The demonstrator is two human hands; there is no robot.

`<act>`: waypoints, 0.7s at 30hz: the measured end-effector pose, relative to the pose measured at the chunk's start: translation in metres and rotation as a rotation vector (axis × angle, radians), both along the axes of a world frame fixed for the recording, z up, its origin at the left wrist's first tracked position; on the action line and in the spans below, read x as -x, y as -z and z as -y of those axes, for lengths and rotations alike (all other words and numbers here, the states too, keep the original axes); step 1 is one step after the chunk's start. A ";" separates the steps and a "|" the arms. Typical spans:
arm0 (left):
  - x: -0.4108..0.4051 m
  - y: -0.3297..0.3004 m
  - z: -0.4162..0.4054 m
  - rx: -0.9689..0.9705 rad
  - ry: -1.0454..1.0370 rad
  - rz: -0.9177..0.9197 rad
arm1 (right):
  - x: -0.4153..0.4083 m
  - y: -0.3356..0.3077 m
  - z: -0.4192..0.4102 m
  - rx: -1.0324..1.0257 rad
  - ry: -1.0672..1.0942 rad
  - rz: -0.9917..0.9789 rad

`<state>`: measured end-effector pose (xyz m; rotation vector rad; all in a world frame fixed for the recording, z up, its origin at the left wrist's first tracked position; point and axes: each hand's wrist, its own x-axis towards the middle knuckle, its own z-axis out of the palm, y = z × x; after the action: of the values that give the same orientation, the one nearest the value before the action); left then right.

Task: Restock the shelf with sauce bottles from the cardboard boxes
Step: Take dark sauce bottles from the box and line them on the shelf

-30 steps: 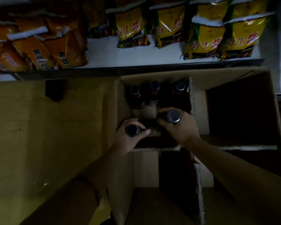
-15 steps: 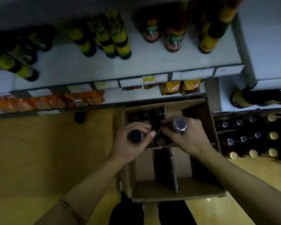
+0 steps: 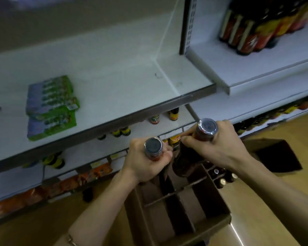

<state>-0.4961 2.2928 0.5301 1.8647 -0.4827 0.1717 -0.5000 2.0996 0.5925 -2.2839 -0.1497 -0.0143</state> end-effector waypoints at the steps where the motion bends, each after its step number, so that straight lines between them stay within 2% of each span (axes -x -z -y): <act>1: -0.002 -0.020 -0.001 0.002 0.037 0.012 | 0.006 -0.020 0.001 0.005 0.018 0.022; 9: -0.010 -0.179 -0.002 0.094 0.362 0.013 | 0.052 -0.166 -0.001 -0.105 0.246 0.311; 14: -0.002 -0.260 0.018 0.255 0.541 -0.032 | 0.081 -0.235 0.008 -0.149 0.281 0.439; 21: 0.025 -0.334 0.063 0.135 0.708 0.007 | 0.111 -0.302 0.031 -0.116 0.363 0.523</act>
<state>-0.5206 2.2302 0.8644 1.4639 -1.0729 -0.2588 -0.6112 2.0687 0.8948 -2.1153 -0.0007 -0.7895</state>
